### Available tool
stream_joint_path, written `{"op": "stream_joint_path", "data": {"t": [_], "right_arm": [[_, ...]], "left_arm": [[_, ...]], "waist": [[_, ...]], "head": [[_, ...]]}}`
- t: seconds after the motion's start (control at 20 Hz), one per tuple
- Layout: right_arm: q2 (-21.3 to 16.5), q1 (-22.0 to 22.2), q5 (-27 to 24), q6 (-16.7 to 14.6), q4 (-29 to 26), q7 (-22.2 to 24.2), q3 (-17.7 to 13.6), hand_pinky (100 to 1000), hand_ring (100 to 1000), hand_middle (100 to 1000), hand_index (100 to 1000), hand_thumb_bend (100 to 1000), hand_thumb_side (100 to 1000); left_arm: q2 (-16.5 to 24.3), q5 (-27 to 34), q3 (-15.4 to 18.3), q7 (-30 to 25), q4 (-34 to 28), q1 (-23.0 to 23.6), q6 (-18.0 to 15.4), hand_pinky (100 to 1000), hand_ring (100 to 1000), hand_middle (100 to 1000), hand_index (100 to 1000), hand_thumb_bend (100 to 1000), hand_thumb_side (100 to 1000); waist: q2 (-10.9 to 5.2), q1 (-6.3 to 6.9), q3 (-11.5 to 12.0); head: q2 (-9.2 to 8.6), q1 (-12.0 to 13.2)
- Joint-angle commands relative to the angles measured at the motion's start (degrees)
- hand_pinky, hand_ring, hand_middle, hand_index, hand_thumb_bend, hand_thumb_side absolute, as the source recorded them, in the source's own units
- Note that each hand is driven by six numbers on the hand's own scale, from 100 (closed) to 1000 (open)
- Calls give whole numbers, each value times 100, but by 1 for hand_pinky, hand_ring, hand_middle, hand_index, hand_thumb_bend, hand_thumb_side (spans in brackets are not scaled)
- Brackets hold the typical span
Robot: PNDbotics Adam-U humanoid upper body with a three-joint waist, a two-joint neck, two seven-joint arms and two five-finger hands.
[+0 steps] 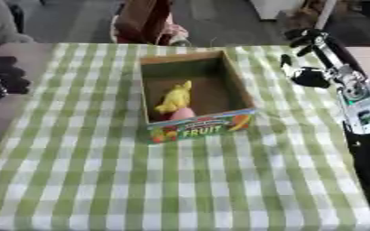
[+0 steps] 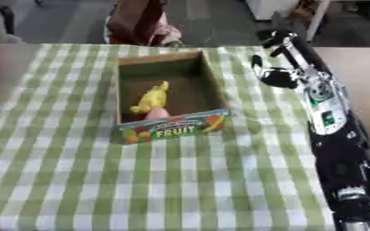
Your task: Pick up objects on the table and place them in the box.
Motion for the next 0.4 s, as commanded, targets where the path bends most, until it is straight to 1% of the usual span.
{"op": "stream_joint_path", "data": {"t": [0.05,0.4], "right_arm": [[-182,-39,-175,55,-189,65,-60,658,765,770,865,100,139],[-174,68,-260,106,-219,143,-65,657,763,769,866,100,152]], "left_arm": [[48,3,80,-9,-134,-6,-50,634,605,575,749,100,829],[2,19,60,-77,-103,62,-92,634,603,573,747,100,834]], "waist": [[-85,32,-8],[-90,53,-13]], "head": [[2,19],[26,-23]]}}
